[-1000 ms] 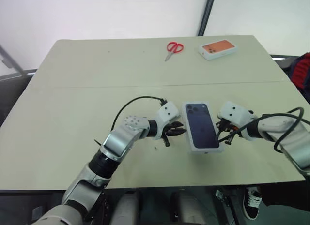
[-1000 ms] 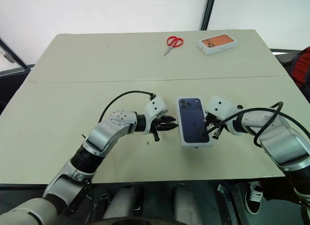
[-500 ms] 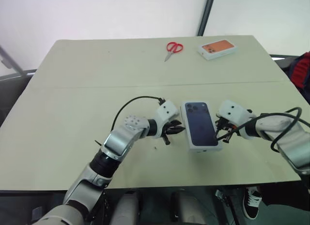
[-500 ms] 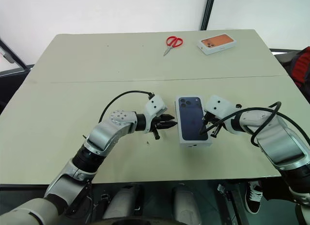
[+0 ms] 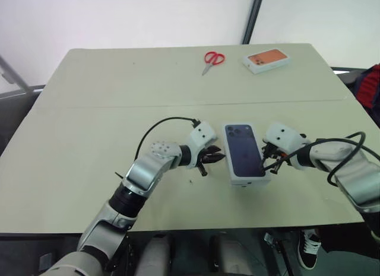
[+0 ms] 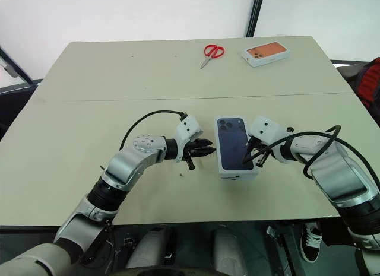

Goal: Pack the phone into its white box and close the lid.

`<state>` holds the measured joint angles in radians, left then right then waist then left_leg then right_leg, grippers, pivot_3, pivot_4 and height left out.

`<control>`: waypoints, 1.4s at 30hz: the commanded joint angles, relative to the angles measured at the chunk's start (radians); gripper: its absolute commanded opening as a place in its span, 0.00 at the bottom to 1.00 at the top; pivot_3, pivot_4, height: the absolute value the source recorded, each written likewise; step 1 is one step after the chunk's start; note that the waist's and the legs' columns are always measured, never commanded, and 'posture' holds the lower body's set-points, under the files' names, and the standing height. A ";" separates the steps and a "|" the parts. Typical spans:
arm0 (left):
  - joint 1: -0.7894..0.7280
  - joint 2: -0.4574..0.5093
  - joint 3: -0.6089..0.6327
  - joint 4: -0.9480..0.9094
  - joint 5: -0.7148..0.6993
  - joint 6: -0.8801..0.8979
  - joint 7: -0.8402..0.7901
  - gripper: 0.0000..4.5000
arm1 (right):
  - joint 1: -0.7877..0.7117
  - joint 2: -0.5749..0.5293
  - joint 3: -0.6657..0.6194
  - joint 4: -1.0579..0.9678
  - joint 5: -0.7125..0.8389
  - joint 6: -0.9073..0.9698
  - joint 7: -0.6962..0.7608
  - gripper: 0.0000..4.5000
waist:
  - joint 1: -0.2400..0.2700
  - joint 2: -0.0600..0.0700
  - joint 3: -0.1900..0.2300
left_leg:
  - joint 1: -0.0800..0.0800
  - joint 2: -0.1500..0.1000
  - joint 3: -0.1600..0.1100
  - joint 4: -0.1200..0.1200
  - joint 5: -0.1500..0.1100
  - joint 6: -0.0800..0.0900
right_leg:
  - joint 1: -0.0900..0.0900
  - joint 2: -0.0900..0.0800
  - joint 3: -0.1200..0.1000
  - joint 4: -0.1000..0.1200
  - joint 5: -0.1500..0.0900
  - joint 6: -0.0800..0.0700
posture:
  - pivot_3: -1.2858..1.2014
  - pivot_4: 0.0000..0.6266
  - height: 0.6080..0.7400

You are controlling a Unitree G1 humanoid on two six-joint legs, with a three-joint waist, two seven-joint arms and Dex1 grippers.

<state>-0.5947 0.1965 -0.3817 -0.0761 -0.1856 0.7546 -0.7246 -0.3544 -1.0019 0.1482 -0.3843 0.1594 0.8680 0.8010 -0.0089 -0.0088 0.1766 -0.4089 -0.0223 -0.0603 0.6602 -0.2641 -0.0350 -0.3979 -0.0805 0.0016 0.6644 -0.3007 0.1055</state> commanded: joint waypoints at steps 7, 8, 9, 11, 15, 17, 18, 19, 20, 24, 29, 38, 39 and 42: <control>-0.005 -0.012 -0.020 -0.044 -0.018 -0.011 -0.020 0.26 | 0.001 -0.007 -0.019 -0.032 0.003 -0.014 0.024 0.01 | 0.000 0.000 0.000 | 0.000 0.000 0.000 0.000 0.000 0.000 | 0.000 0.000 0.000 0.000 0.000 0.000 | 0.52 0.24 1.00; -0.005 -0.012 -0.021 -0.043 -0.017 -0.011 -0.021 0.26 | 0.004 -0.008 -0.021 -0.035 0.003 -0.013 0.026 0.01 | 0.000 0.000 0.000 | 0.000 0.000 0.000 0.000 0.000 0.000 | 0.000 0.000 0.000 0.000 0.000 0.000 | 0.52 0.24 1.00; -0.005 -0.011 -0.020 -0.042 -0.016 -0.011 -0.021 0.26 | 0.010 -0.010 -0.023 -0.042 0.006 -0.010 0.029 0.01 | 0.000 0.000 0.000 | 0.000 0.000 0.000 0.000 0.000 0.000 | 0.000 0.000 0.000 0.000 0.000 0.000 | 0.52 0.24 1.00; -0.006 -0.010 -0.018 -0.040 -0.015 -0.008 -0.021 0.26 | 0.020 -0.012 -0.026 -0.053 0.008 -0.007 0.033 0.01 | 0.001 0.000 0.000 | 0.000 0.000 0.000 0.000 0.000 0.000 | 0.000 0.000 0.000 0.000 0.000 0.000 | 0.52 0.24 1.00; -0.005 -0.011 -0.012 -0.026 -0.009 -0.007 -0.010 0.26 | 0.029 -0.012 -0.029 -0.061 0.008 -0.003 0.036 0.01 | 0.000 0.000 0.000 | 0.000 0.000 0.000 0.000 0.000 0.000 | 0.000 0.000 0.000 0.000 0.000 0.000 | 0.52 0.24 1.00; -0.005 -0.010 -0.010 -0.022 -0.008 -0.008 -0.007 0.26 | 0.030 -0.011 -0.029 -0.062 0.008 -0.001 0.036 0.01 | 0.000 0.000 0.000 | 0.000 0.000 0.000 0.000 0.000 0.000 | 0.000 0.000 0.000 0.000 0.000 0.000 | 0.52 0.24 1.00; -0.005 -0.009 -0.010 -0.022 -0.009 -0.008 -0.008 0.26 | 0.030 -0.010 -0.028 -0.062 0.008 -0.001 0.036 0.01 | 0.000 0.000 0.000 | 0.000 0.000 0.000 0.000 0.000 0.000 | 0.000 0.000 0.000 0.000 0.000 0.000 | 0.52 0.24 1.00; -0.005 -0.008 -0.010 -0.023 -0.009 -0.008 -0.009 0.26 | 0.030 -0.010 -0.028 -0.063 0.007 0.000 0.036 0.01 | 0.000 0.000 0.000 | 0.000 0.000 0.000 0.000 0.000 0.000 | 0.000 0.000 0.000 0.000 0.000 0.000 | 0.52 0.24 1.00; -0.005 -0.007 -0.010 -0.024 -0.010 -0.008 -0.010 0.26 | 0.028 -0.008 -0.026 -0.061 0.006 0.000 0.035 0.01 | 0.000 0.000 0.000 | 0.000 0.000 0.000 0.000 0.000 0.000 | 0.000 0.000 0.000 0.000 0.000 0.000 | 0.52 0.24 1.00; -0.006 -0.003 -0.007 -0.021 -0.009 -0.008 -0.010 0.26 | 0.009 0.003 -0.020 -0.048 0.002 0.000 0.028 0.01 | 0.000 0.000 0.000 | 0.000 0.000 0.000 0.000 0.000 0.000 | 0.000 0.000 0.000 0.000 0.000 0.000 | 0.52 0.24 1.00; -0.008 0.004 0.006 -0.011 -0.007 -0.008 -0.005 0.26 | 0.006 0.002 -0.020 -0.047 0.000 -0.003 0.030 0.01 | 0.000 0.000 0.000 | 0.000 0.000 0.000 0.000 0.000 0.000 | 0.000 0.000 0.000 0.000 0.000 0.000 | 0.52 0.24 1.00; -0.013 0.034 0.034 0.012 -0.011 -0.017 -0.007 0.26 | 0.021 -0.019 -0.041 -0.034 -0.006 -0.017 0.040 0.01 | -0.001 0.000 0.000 | 0.000 0.000 0.000 0.000 0.000 0.001 | 0.000 0.000 0.000 0.000 0.000 0.000 | 0.52 0.24 1.00; -0.014 0.036 0.036 0.015 -0.009 -0.021 -0.007 0.26 | 0.023 -0.022 -0.044 -0.033 -0.006 -0.018 0.041 0.01 | -0.001 0.000 0.000 | 0.000 0.000 0.000 0.000 0.000 0.001 | 0.000 0.000 0.000 0.000 0.000 0.000 | 0.52 0.24 1.00; -0.026 0.036 0.057 0.030 -0.011 -0.037 0.002 0.26 | 0.035 -0.046 -0.061 -0.021 -0.014 -0.038 0.048 0.01 | -0.001 0.000 0.000 | 0.000 0.000 0.000 0.000 0.000 0.001 | 0.000 0.000 0.000 0.000 0.000 0.000 | 0.52 0.24 1.00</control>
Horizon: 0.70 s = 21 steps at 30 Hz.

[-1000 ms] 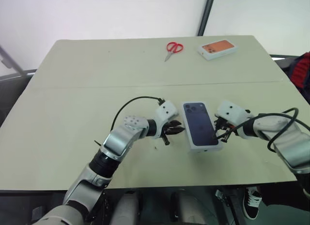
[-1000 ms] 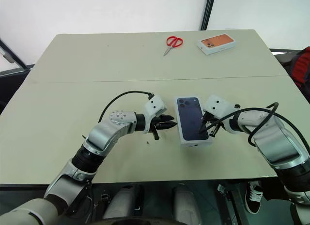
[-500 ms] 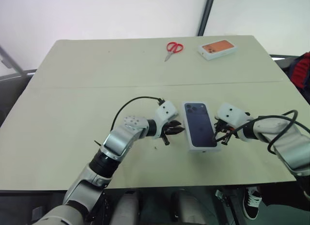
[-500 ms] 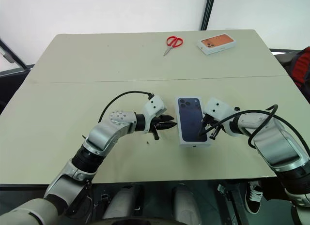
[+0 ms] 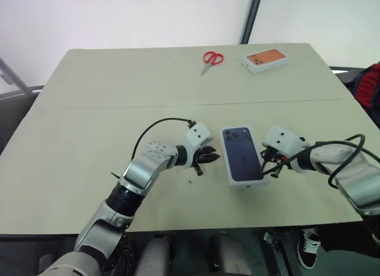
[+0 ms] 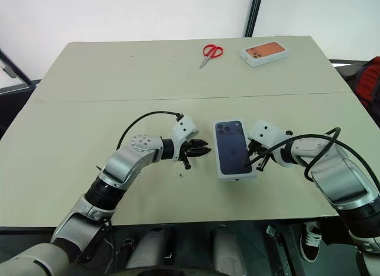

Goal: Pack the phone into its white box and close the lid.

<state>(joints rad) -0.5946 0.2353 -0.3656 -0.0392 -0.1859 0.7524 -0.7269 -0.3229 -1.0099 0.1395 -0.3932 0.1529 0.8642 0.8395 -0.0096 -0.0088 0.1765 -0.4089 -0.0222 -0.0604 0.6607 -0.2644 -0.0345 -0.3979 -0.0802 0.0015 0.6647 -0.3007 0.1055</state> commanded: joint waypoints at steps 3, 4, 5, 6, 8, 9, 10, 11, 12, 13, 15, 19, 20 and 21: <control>-0.075 -0.030 0.131 0.019 -0.053 -0.036 0.033 0.26 | 0.018 -0.088 -0.132 0.032 0.004 -0.075 0.037 0.01 | 0.005 0.000 0.000 | 0.000 0.000 0.000 0.001 0.000 0.000 | 0.000 0.000 0.000 0.000 0.000 0.000 | 0.52 0.24 1.00; -0.085 -0.036 0.147 0.023 -0.062 -0.038 0.037 0.26 | 0.025 -0.096 -0.151 0.036 0.010 -0.087 0.044 0.01 | 0.006 0.000 0.000 | 0.000 0.000 0.000 0.001 0.000 0.000 | 0.000 -0.001 0.000 0.000 0.000 0.000 | 0.52 0.24 1.00; -0.095 -0.044 0.159 0.027 -0.068 -0.034 0.043 0.26 | 0.035 -0.101 -0.171 0.033 0.021 -0.099 0.055 0.01 | 0.005 0.000 0.000 | 0.000 0.000 0.000 0.001 0.000 0.000 | 0.000 -0.001 0.000 0.000 0.000 0.000 | 0.52 0.24 1.00; -0.109 -0.053 0.170 0.035 -0.074 -0.030 0.051 0.26 | 0.051 -0.104 -0.201 0.019 0.044 -0.104 0.074 0.01 | 0.006 0.000 0.000 | 0.000 0.000 0.000 0.001 0.000 0.001 | 0.001 -0.001 0.000 0.000 0.000 0.000 | 0.52 0.24 1.00; -0.143 -0.077 0.166 0.069 -0.063 -0.034 0.064 0.26 | 0.103 -0.105 -0.273 -0.052 0.118 -0.089 0.132 0.01 | 0.007 0.000 0.000 | 0.000 0.000 0.000 0.001 -0.001 0.001 | 0.001 0.000 0.000 0.000 0.000 0.000 | 0.52 0.24 1.00; -0.157 -0.087 0.159 0.088 -0.054 -0.039 0.070 0.26 | 0.129 -0.104 -0.304 -0.088 0.151 -0.080 0.157 0.01 | 0.015 0.000 0.000 | 0.000 0.000 0.000 0.001 -0.001 0.001 | 0.001 0.000 -0.001 0.000 0.000 0.000 | 0.52 0.24 1.00; -0.169 -0.096 0.149 0.109 -0.044 -0.047 0.072 0.26 | 0.150 -0.102 -0.320 -0.118 0.176 -0.066 0.170 0.01 | 0.017 0.000 0.000 | 0.000 -0.001 0.000 0.001 -0.001 0.001 | 0.001 0.000 -0.001 0.000 0.000 0.001 | 0.52 0.24 1.00; -0.181 -0.106 0.129 0.138 -0.027 -0.060 0.073 0.26 | 0.173 -0.095 -0.322 -0.148 0.191 -0.059 0.171 0.01 | 0.019 0.000 0.000 | 0.000 -0.001 0.000 0.002 -0.001 0.002 | 0.001 0.000 -0.001 0.000 0.000 0.001 | 0.52 0.24 1.00; -0.194 -0.117 0.102 0.173 -0.007 -0.073 0.073 0.26 | 0.191 -0.082 -0.307 -0.172 0.197 -0.051 0.158 0.01 | 0.020 0.000 0.000 | 0.000 -0.001 0.001 0.002 -0.001 0.002 | 0.001 0.000 0.000 0.000 0.000 0.001 | 0.52 0.24 1.00; -0.206 -0.129 0.078 0.207 0.010 -0.083 0.072 0.26 | 0.206 -0.069 -0.288 -0.189 0.194 -0.045 0.138 0.01 | 0.020 0.000 0.000 | 0.000 -0.002 0.000 0.002 -0.001 0.002 | 0.002 0.000 0.000 0.000 0.000 0.001 | 0.52 0.24 1.00; -0.227 -0.152 0.043 0.264 0.033 -0.092 0.069 0.26 | 0.234 -0.050 -0.255 -0.195 0.175 -0.044 0.102 0.01 | 0.021 0.000 0.000 | 0.001 -0.002 0.000 0.003 -0.001 0.002 | 0.002 0.000 -0.001 0.000 0.000 0.001 | 0.52 0.24 1.00; -0.279 -0.185 -0.011 0.402 0.087 -0.087 0.077 0.26 | 0.287 -0.028 -0.202 -0.174 0.127 -0.039 0.036 0.01 | 0.022 0.000 0.000 | 0.000 -0.003 0.000 0.003 -0.001 0.002 | 0.002 -0.001 0.000 0.000 0.000 0.001 | 0.52 0.24 1.00; -0.290 -0.188 -0.020 0.433 0.101 -0.082 0.080 0.26 | 0.297 -0.025 -0.195 -0.175 0.124 -0.031 0.024 0.01 | 0.023 -0.001 0.000 | 0.001 -0.003 0.000 0.003 -0.001 0.002 | 0.002 -0.001 0.000 0.000 0.000 0.001 | 0.52 0.24 1.00; -0.294 -0.187 -0.037 0.456 0.117 -0.095 0.073 0.26 | 0.311 -0.025 -0.191 -0.175 0.120 -0.030 0.017 0.01 | 0.023 -0.001 -0.001 | 0.001 -0.003 0.000 0.003 -0.001 0.002 | 0.004 -0.001 -0.001 0.000 0.000 0.001 | 0.52 0.24 1.00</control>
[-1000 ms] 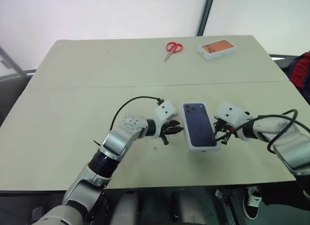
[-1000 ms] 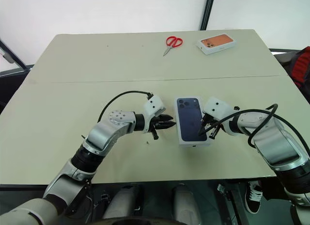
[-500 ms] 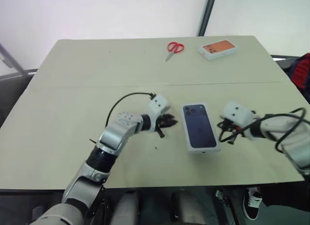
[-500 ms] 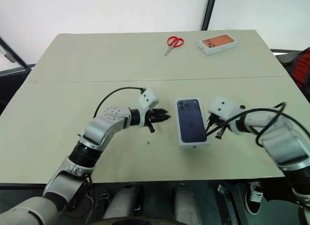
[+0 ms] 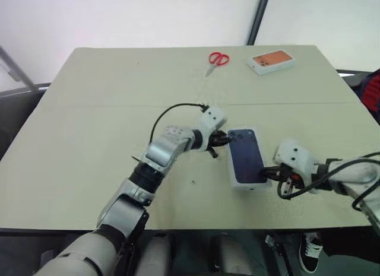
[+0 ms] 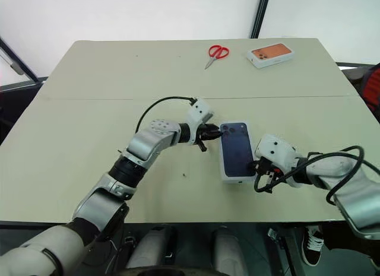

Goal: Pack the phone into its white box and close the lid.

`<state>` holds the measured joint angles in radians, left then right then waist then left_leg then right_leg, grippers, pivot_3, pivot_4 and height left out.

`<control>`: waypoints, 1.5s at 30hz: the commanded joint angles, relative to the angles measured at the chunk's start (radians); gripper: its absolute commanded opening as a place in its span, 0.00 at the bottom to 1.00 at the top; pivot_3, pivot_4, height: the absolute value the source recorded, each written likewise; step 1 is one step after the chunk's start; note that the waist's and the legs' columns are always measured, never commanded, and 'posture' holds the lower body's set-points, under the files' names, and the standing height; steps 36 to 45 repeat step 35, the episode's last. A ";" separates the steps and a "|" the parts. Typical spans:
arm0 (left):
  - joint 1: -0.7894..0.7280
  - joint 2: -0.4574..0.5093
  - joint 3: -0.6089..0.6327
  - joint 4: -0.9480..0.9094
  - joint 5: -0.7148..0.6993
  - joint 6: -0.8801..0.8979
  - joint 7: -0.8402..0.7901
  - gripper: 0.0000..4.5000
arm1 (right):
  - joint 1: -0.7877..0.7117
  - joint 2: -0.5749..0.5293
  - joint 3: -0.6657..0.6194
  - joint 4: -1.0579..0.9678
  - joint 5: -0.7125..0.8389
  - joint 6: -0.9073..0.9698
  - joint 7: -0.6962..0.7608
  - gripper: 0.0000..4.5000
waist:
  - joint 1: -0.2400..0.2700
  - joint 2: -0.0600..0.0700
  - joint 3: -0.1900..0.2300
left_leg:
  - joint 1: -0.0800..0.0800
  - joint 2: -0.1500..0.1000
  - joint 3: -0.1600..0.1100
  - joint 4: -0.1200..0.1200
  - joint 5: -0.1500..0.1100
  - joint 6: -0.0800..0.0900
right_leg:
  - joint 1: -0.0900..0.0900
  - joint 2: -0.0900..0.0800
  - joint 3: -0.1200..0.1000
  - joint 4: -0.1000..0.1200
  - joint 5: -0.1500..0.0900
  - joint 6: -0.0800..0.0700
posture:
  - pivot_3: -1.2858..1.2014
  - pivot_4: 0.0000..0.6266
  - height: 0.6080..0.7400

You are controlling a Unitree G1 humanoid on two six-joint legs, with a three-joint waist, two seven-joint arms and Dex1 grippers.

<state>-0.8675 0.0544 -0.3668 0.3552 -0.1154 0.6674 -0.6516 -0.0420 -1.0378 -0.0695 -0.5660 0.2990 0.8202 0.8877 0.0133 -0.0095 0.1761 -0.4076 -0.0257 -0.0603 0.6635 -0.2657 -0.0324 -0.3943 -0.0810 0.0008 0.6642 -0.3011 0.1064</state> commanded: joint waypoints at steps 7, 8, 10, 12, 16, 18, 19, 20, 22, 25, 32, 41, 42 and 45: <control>0.014 0.016 -0.012 0.039 0.057 -0.067 -0.025 0.26 | 0.017 0.027 0.011 -0.010 -0.025 -0.003 -0.086 0.01 | -0.001 -0.005 -0.004 | 0.004 0.001 -0.001 0.000 -0.001 0.001 | 0.005 0.000 0.000 -0.001 -0.001 0.001 | 0.52 0.24 1.00; 0.025 0.025 0.030 0.008 0.036 -0.084 -0.020 0.26 | -0.016 0.051 -0.009 -0.001 -0.017 -0.011 -0.107 0.01 | -0.004 -0.005 -0.004 | 0.004 0.001 -0.001 0.000 -0.001 0.001 | 0.005 0.000 0.000 -0.001 -0.001 0.001 | 0.52 0.24 1.00; 0.069 0.063 0.120 -0.101 -0.014 -0.132 -0.028 0.26 | -0.091 0.116 -0.054 0.038 -0.022 -0.060 -0.169 0.01 | -0.016 -0.004 -0.003 | 0.004 0.003 -0.001 0.000 -0.001 0.001 | 0.004 0.000 0.000 0.000 -0.001 0.001 | 0.52 0.24 1.00; 0.124 0.123 0.183 -0.216 -0.052 -0.152 -0.056 0.26 | -0.149 0.156 -0.076 0.081 -0.033 -0.085 -0.209 0.01 | -0.029 -0.002 -0.002 | 0.002 0.004 0.000 -0.001 -0.001 0.001 | 0.000 0.001 0.001 0.002 -0.001 0.001 | 0.52 0.24 1.00; 0.250 0.293 0.308 -0.390 -0.108 -0.132 -0.097 0.26 | -0.239 0.181 -0.097 0.191 -0.013 -0.101 -0.213 0.01 | -0.026 -0.001 -0.002 | 0.001 0.005 0.000 -0.003 0.003 -0.006 | -0.003 0.002 0.001 0.002 -0.001 0.001 | 0.52 0.24 1.00; 0.312 0.374 0.377 -0.442 -0.143 -0.112 -0.116 0.26 | -0.265 0.184 -0.092 0.247 -0.020 -0.130 -0.206 0.01 | -0.025 -0.001 -0.002 | 0.001 0.004 0.000 -0.003 0.003 -0.005 | -0.003 0.001 0.001 0.002 -0.001 0.001 | 0.52 0.24 1.00; 0.344 0.415 0.415 -0.453 -0.161 -0.112 -0.130 0.26 | -0.278 0.190 -0.084 0.271 -0.027 -0.149 -0.206 0.01 | -0.023 -0.001 -0.002 | 0.001 0.004 0.000 -0.003 0.000 -0.001 | -0.002 0.001 0.001 0.001 -0.001 0.001 | 0.52 0.24 1.00; 0.392 0.457 0.458 -0.474 -0.177 -0.100 -0.139 0.26 | -0.289 0.194 -0.077 0.307 -0.032 -0.174 -0.199 0.01 | -0.021 -0.001 -0.002 | 0.001 0.004 0.000 -0.002 0.000 0.000 | -0.002 0.000 0.001 0.001 -0.001 0.001 | 0.52 0.24 1.00; 0.475 0.525 0.517 -0.513 -0.195 -0.095 -0.152 0.26 | -0.308 0.207 -0.067 0.356 -0.026 -0.204 -0.181 0.01 | -0.024 -0.001 -0.002 | 0.000 0.003 0.000 -0.002 0.000 0.000 | -0.002 -0.001 0.001 0.001 -0.001 0.001 | 0.52 0.24 1.00; 0.531 0.578 0.563 -0.533 -0.227 -0.097 -0.165 0.26 | -0.340 0.225 -0.040 0.381 -0.018 -0.216 -0.165 0.01 | -0.019 -0.001 -0.002 | 0.000 0.003 0.000 -0.002 0.000 0.000 | -0.002 -0.001 0.001 0.001 -0.001 0.001 | 0.52 0.24 1.00; 0.640 0.608 0.620 -0.598 -0.244 -0.072 -0.105 0.26 | -0.362 0.259 -0.011 0.453 -0.016 -0.261 -0.120 0.01 | -0.025 -0.001 -0.002 | 0.000 0.003 0.000 -0.002 -0.001 0.000 | -0.001 -0.001 0.001 0.000 -0.001 0.001 | 0.52 0.24 1.00; 0.655 0.607 0.626 -0.611 -0.254 -0.055 -0.081 0.26 | -0.368 0.277 -0.006 0.450 -0.012 -0.259 -0.121 0.01 | -0.025 -0.001 -0.002 | 0.000 0.004 0.000 -0.002 -0.001 0.000 | -0.002 -0.001 0.001 0.001 -0.001 0.001 | 0.52 0.24 1.00; 0.655 0.607 0.626 -0.611 -0.254 -0.055 -0.081 0.26 | -0.368 0.277 -0.006 0.450 -0.012 -0.259 -0.121 0.01 | -0.025 -0.001 -0.002 | 0.000 0.004 0.000 -0.002 -0.001 0.000 | -0.002 -0.001 0.001 0.001 -0.001 0.001 | 0.52 0.24 1.00; 0.655 0.607 0.626 -0.611 -0.254 -0.055 -0.081 0.26 | -0.368 0.277 -0.006 0.450 -0.012 -0.259 -0.121 0.01 | -0.025 -0.001 -0.002 | 0.000 0.004 0.000 -0.002 -0.001 0.000 | -0.002 -0.001 0.001 0.001 -0.001 0.001 | 0.52 0.24 1.00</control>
